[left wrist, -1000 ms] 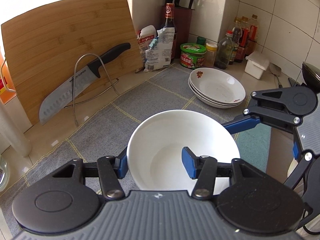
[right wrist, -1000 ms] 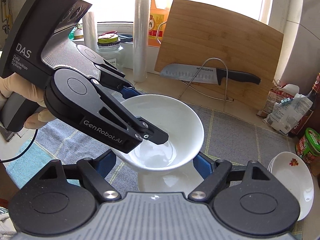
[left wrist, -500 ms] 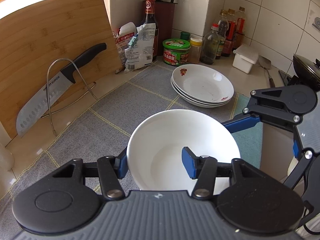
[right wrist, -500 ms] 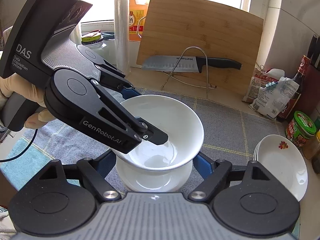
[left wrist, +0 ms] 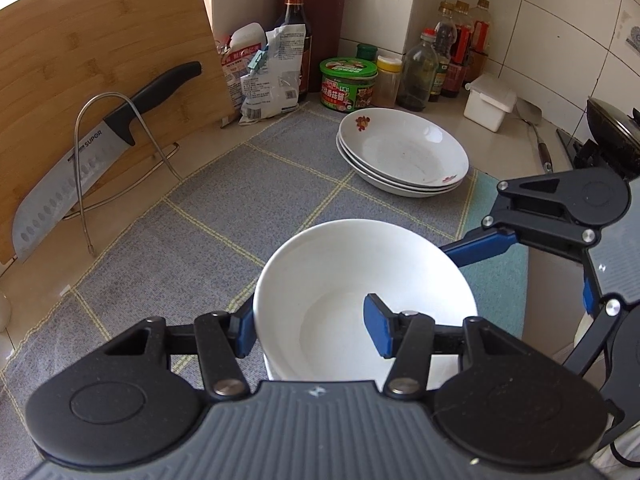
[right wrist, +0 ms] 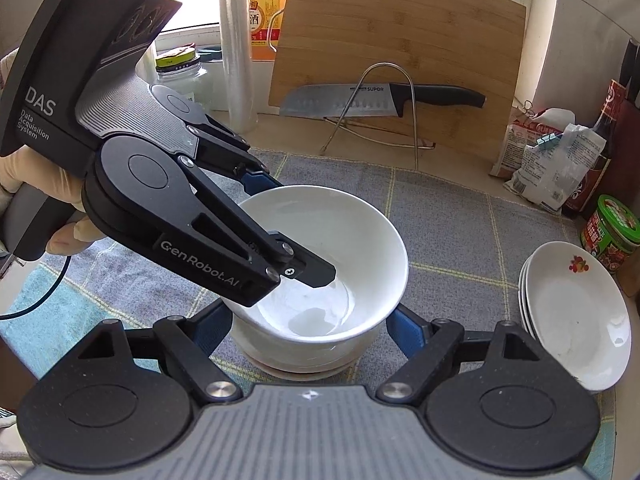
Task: Organize plates and bowls
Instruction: 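Carry the white bowl with the left gripper over the flowered bowls, then lower the white bowl into the flowered bowls and open the left gripper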
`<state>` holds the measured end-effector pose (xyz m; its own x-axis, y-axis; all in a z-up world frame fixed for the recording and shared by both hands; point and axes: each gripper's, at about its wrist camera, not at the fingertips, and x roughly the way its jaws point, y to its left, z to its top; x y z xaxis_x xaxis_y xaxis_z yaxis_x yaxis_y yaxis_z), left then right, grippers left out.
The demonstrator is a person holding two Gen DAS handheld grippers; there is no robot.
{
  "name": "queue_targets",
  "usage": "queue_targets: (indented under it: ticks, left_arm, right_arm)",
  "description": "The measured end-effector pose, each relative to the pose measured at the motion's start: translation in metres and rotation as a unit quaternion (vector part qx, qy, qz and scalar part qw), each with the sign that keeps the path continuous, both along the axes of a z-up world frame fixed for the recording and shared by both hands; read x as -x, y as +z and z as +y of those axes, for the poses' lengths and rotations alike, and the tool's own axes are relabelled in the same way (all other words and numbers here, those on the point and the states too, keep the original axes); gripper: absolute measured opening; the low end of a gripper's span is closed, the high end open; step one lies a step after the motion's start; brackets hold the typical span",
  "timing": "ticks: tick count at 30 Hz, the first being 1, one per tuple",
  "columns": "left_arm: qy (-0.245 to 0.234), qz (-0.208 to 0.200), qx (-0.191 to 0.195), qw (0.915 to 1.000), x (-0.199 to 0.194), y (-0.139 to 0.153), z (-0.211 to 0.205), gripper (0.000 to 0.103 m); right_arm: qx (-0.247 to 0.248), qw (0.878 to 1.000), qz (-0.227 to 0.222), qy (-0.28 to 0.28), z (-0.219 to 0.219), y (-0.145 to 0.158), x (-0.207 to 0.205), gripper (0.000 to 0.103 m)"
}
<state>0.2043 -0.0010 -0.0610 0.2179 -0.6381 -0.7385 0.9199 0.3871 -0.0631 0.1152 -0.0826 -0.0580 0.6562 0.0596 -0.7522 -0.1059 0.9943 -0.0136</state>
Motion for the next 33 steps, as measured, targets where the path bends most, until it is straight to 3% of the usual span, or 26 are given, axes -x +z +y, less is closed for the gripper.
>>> queue_targets:
  ticks: [33]
  left_arm:
    - [-0.016,-0.019,-0.011,0.9996,0.0039,-0.0058,-0.0016,0.056]
  right_arm:
    - [-0.01,1.0,0.015,0.002,-0.004,-0.0086,-0.0068,0.087]
